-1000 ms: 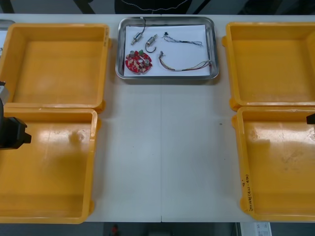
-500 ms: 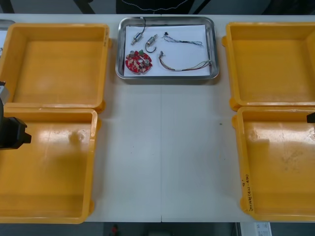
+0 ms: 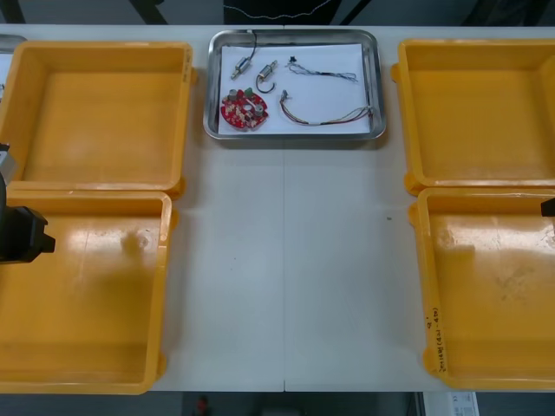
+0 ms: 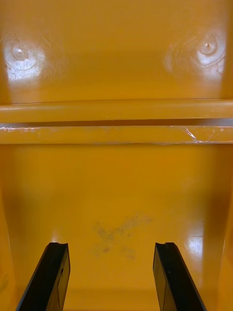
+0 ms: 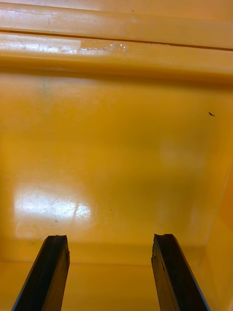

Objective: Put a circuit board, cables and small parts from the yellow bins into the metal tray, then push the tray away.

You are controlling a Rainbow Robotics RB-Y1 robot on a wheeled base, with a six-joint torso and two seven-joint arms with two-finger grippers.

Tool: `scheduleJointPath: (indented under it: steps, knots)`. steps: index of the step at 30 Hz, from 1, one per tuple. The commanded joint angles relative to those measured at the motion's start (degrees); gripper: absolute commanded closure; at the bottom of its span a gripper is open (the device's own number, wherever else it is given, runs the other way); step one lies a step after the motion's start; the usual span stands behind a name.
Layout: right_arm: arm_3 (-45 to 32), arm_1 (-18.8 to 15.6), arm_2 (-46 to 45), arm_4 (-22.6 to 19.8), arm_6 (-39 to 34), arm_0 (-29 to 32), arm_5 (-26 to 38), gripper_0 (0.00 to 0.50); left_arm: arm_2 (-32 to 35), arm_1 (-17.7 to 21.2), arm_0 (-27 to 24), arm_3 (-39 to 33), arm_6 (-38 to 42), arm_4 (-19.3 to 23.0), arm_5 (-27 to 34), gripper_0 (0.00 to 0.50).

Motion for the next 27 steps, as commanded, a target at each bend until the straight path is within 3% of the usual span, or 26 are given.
scheduleJointPath:
  steps: [1, 27]
  knots:
    - [-1.76, -2.57, -1.85, -0.48, -1.91, -1.00, 0.17, 0.000, 1.60, 2.22, 1.06, -1.76, -5.89, 0.23, 0.34, 0.000]
    - [-1.76, -2.57, -1.85, -0.48, -1.91, -1.00, 0.17, 0.000, 1.60, 2.22, 1.06, -1.76, -5.89, 0.23, 0.34, 0.000]
